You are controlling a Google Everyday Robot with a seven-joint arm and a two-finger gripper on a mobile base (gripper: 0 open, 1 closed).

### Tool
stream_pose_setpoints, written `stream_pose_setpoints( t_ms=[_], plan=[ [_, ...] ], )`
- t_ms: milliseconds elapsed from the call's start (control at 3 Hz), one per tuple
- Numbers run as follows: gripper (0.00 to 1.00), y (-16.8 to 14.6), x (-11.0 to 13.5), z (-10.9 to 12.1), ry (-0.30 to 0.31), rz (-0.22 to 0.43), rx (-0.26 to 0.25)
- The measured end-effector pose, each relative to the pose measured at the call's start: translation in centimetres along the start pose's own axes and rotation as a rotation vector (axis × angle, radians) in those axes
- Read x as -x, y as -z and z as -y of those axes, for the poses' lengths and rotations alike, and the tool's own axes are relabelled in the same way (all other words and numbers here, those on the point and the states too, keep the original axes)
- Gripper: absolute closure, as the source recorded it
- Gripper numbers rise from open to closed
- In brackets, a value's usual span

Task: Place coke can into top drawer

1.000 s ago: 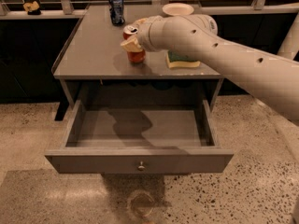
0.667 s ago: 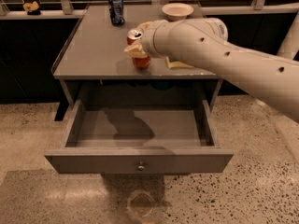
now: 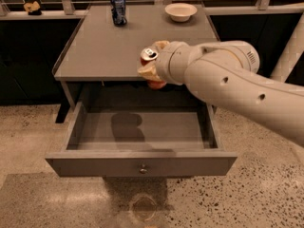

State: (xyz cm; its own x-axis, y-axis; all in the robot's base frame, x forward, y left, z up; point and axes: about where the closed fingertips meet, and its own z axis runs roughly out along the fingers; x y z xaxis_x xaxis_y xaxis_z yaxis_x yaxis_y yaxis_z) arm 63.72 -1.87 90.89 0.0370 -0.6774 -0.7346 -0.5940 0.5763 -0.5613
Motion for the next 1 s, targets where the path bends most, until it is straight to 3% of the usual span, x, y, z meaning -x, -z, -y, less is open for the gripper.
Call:
stream_pose_setpoints(
  t_ms=[333, 667, 1000],
  plan=[
    [1.0, 2.5, -1.3, -1.7, -0.025, -0.011, -0.016],
    [1.0, 2.4, -2.2, -2.8, -0.038, 0.002, -0.014],
    [1.0, -0.1, -2.2, -3.6, -0.051, 0.067, -0.004]
  ],
)
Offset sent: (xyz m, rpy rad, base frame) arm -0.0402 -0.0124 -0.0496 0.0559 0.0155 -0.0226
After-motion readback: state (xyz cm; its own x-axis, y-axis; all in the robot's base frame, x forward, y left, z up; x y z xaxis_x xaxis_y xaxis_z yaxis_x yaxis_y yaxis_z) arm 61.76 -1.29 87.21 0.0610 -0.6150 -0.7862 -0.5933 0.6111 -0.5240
